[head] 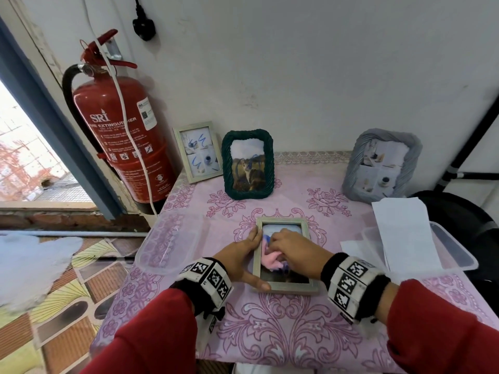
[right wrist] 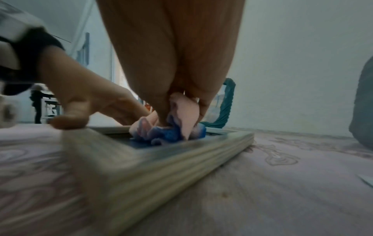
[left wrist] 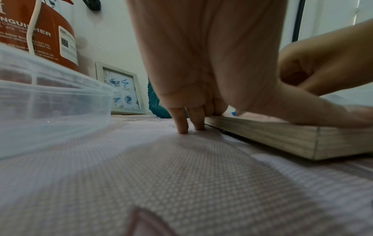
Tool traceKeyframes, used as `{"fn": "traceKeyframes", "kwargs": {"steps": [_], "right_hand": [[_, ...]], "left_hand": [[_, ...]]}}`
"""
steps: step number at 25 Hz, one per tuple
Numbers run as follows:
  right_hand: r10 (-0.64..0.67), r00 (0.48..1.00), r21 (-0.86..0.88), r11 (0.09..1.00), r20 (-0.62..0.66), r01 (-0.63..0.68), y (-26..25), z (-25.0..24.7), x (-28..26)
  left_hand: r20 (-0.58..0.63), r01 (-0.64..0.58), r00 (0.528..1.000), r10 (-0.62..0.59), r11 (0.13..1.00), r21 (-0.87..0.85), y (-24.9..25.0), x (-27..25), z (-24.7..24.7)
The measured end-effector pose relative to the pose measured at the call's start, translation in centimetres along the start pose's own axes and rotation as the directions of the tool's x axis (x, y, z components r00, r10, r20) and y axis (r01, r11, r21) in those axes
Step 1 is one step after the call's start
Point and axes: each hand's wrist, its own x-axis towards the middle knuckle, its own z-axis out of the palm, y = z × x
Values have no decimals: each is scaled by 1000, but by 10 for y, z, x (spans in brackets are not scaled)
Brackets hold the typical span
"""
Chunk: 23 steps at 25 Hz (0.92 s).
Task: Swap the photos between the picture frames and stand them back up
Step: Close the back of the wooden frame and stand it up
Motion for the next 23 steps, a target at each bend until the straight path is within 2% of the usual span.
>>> {"fn": "traceKeyframes", "kwargs": {"steps": [4,7,15,19,23], "right_hand": [[-45,998,-91,995,-32,42,-10,9,-33],[-35,998,-172,985,-42,27,-9,5,-43],[24,999,-171,985,-41,-31,13,-8,-23],[102,994,-191,976,-39,-108,22,-18,-4],[159,987,-132,978,-39,-163,21,-19,22]], "left_hand": [[-8,-11,1000,11,1000,11,-2,1,-1],[-13,-29,999,29,1000,8,-4,1,0],[-36,-64,997,64,998,-10,-11,1,5],[-44,-66,997,66,998,-8,-11,2,6],[-26,-55,998,55,998,14,-11,4,4]]}}
